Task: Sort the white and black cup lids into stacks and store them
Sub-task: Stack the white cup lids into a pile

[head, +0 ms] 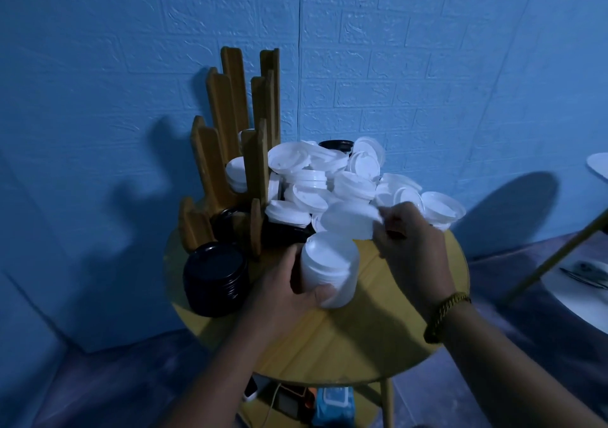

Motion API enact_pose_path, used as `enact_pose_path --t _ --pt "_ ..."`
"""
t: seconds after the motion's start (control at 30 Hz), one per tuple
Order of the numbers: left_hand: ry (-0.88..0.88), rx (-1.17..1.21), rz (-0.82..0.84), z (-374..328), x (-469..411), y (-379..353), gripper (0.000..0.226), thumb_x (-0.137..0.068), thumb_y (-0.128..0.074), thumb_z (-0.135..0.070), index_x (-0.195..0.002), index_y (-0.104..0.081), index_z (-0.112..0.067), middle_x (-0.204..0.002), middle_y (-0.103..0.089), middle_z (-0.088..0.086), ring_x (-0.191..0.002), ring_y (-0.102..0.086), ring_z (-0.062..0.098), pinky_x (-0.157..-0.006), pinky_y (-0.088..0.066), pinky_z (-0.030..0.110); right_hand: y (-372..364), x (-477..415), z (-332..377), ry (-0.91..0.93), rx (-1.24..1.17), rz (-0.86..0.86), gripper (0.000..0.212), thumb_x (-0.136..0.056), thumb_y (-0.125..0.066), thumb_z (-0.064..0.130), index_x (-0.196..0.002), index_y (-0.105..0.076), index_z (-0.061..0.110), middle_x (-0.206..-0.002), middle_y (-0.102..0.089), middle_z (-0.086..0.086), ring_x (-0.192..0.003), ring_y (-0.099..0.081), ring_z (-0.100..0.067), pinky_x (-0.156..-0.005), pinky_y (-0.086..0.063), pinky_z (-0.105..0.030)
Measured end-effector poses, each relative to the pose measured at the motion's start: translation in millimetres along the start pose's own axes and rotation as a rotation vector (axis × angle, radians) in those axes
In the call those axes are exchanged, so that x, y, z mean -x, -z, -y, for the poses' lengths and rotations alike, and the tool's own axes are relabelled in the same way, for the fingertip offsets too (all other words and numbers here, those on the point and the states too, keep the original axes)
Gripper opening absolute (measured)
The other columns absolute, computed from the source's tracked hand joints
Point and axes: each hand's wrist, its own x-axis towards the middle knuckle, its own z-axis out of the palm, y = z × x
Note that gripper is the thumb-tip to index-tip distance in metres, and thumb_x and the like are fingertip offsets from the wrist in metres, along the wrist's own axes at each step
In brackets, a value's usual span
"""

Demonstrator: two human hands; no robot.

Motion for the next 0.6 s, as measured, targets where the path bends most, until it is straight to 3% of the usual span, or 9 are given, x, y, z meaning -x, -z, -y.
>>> enact_pose_path --t 0.07,0.13,0.2,0.3,0.37,0.43,0.53,0.6 --pt "-0.003 0.005 0.002 -0.4 0.6 -0.1 0.082 -0.075 -0.08 -0.063 -0.144 -0.037 -0.049 -0.132 -0.048 -0.024 -0.12 -0.048 0.004 -0.086 -0.046 0.029 2.2 11.9 -8.6 0.109 0.105 0.136 0.028 -0.086 -0.071 0.006 -0.111 -0.063 0.017 -0.096 -0.065 0.018 -0.084 -0.063 0.0 -0.069 -0.05 -0.012" --pt "-0.01 0.01 -0.003 -0.4 0.7 -0.3 0.086 -0.075 -0.081 -0.062 -0.147 -0.037 -0.048 -0.137 -0.048 -0.021 -0.124 -0.047 0.005 -0.093 -0.047 0.035 3.9 19.5 -14.2 0.217 0.196 0.251 0.042 -0.086 -0.071 0.006 -0.125 -0.061 0.019 -0.1 -0.062 0.017 -0.085 -0.059 -0.002 -0.075 -0.047 -0.007" --pt "-0.019 0.017 -0.018 0.0 0.4 -0.8 0.086 -0.074 -0.084 -0.058 -0.146 -0.039 -0.047 -0.138 -0.049 -0.021 -0.127 -0.047 0.005 -0.099 -0.047 0.038 3.6 22.8 -14.6 0.333 0.283 0.305 0.039 -0.085 -0.07 0.003 -0.122 -0.061 0.013 -0.106 -0.064 0.008 -0.09 -0.053 0.0 -0.079 -0.037 0.002" --pt "-0.021 0.017 -0.031 2.0 0.1 -1.6 0.083 -0.071 -0.086 -0.051 -0.143 -0.045 -0.044 -0.132 -0.054 -0.024 -0.125 -0.052 0.001 -0.101 -0.049 0.031 2.5 22.8 -12.7 0.392 0.371 0.421 0.032 -0.078 -0.065 -0.002 -0.105 -0.058 0.013 -0.125 -0.061 0.008 -0.109 -0.053 -0.006 -0.084 -0.031 -0.003" --pt "-0.034 -0.008 -0.025 5.6 -0.1 -2.8 0.072 -0.074 -0.085 -0.048 -0.136 -0.048 -0.046 -0.126 -0.053 -0.032 -0.116 -0.052 -0.013 -0.093 -0.045 0.009 2.8 23.6 -10.2 0.383 0.365 0.492 0.025 -0.076 -0.059 0.009 -0.096 -0.049 0.02 -0.139 -0.055 0.009 -0.124 -0.048 -0.008 -0.09 -0.035 -0.013" --pt "-0.017 -0.027 -0.017 8.6 0.3 -4.2 0.067 -0.081 -0.085 -0.034 -0.131 -0.043 -0.046 -0.12 -0.045 -0.039 -0.107 -0.045 -0.024 -0.083 -0.035 -0.005 2.6 24.7 -6.3 0.387 0.339 0.511 0.018 -0.078 -0.051 0.025 -0.095 -0.046 0.022 -0.145 -0.051 0.007 -0.13 -0.045 -0.009 -0.093 -0.037 -0.019" --pt "0.034 -0.041 -0.02 11.4 -1.0 -5.4 0.056 -0.09 -0.077 -0.024 -0.131 -0.042 -0.043 -0.114 -0.046 -0.031 -0.106 -0.047 -0.012 -0.077 -0.034 -0.004 -2.7 27.3 -3.3 0.392 0.313 0.497 0.02 -0.088 -0.051 0.039 -0.097 -0.048 0.021 -0.146 -0.049 0.004 -0.134 -0.042 -0.009 -0.096 -0.044 -0.028" --pt "0.075 -0.045 0.007 5.0 1.1 -4.2 0.047 -0.096 -0.07 -0.023 -0.131 -0.044 -0.039 -0.113 -0.047 -0.02 -0.107 -0.046 0.0 -0.071 -0.033 0.0 -8.0 29.2 -0.8 0.367 0.343 0.468 0.037 -0.088 -0.054 0.06 -0.094 -0.044 0.024 -0.143 -0.051 0.004 -0.133 -0.043 -0.009 -0.094 -0.047 -0.032"
